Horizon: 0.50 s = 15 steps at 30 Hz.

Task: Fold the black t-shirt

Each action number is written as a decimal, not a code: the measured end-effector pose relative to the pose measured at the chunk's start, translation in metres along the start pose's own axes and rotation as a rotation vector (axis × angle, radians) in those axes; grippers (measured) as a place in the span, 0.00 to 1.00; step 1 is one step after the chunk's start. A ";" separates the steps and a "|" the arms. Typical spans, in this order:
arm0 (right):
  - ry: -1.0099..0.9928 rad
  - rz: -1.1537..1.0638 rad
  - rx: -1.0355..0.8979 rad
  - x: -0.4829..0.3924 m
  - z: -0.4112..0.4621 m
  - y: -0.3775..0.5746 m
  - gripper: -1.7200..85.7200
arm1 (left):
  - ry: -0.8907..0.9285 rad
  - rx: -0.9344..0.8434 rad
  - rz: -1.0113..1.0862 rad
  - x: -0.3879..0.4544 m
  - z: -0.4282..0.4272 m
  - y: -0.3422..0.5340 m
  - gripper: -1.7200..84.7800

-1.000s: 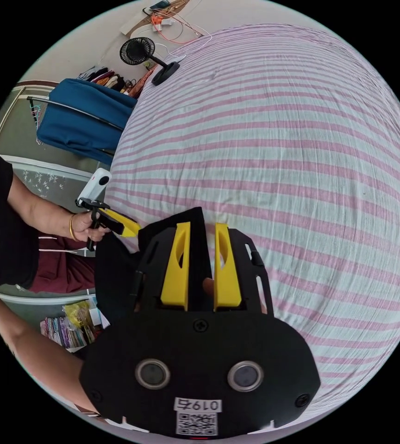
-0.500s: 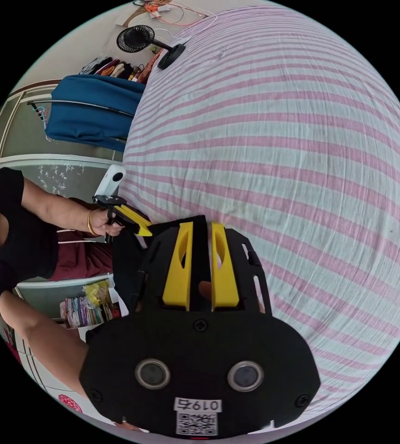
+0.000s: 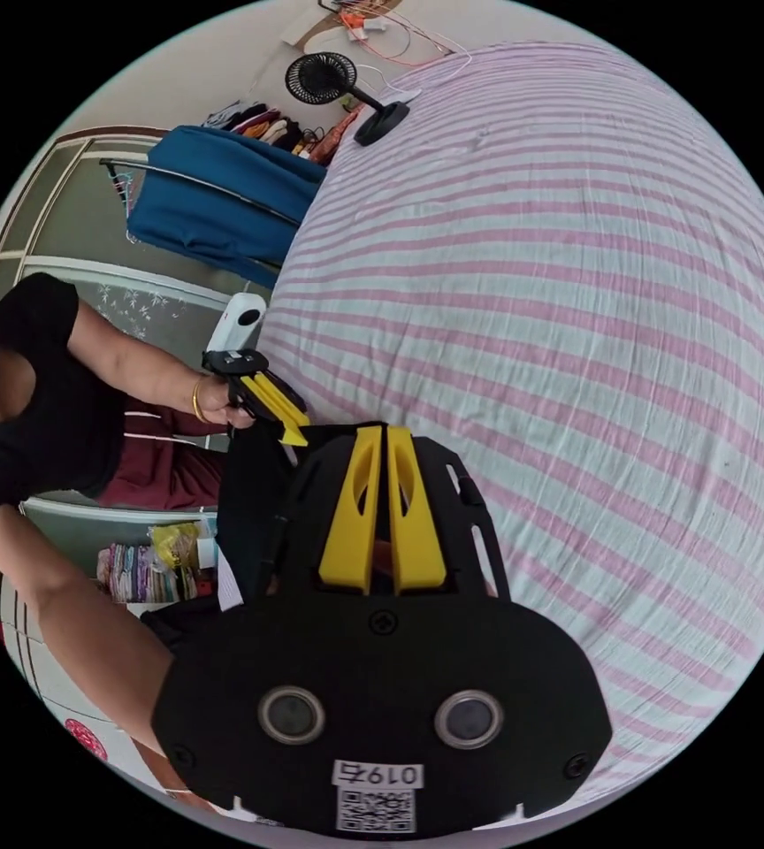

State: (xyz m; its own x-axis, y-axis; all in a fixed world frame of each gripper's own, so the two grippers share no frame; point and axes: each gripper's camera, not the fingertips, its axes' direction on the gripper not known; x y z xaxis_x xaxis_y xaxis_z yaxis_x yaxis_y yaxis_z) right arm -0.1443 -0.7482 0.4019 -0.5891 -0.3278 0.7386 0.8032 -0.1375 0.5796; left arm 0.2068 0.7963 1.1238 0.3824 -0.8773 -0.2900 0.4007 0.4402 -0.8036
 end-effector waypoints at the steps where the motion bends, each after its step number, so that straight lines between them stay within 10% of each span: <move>1: 0.016 -0.013 0.033 -0.008 -0.001 0.013 0.01 | -0.022 -0.003 0.048 0.013 -0.005 -0.001 0.03; 15: 0.307 -0.102 0.206 -0.138 0.060 0.164 0.01 | -0.341 -0.106 0.571 0.163 -0.041 0.023 0.03</move>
State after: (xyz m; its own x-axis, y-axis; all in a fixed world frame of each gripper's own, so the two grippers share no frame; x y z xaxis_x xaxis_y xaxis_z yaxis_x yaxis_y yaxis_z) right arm 0.0632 -0.6698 0.4153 -0.5863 -0.5911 0.5540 0.6886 -0.0033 0.7251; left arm 0.2442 0.6554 1.0370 0.7583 -0.3957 -0.5180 -0.0195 0.7806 -0.6248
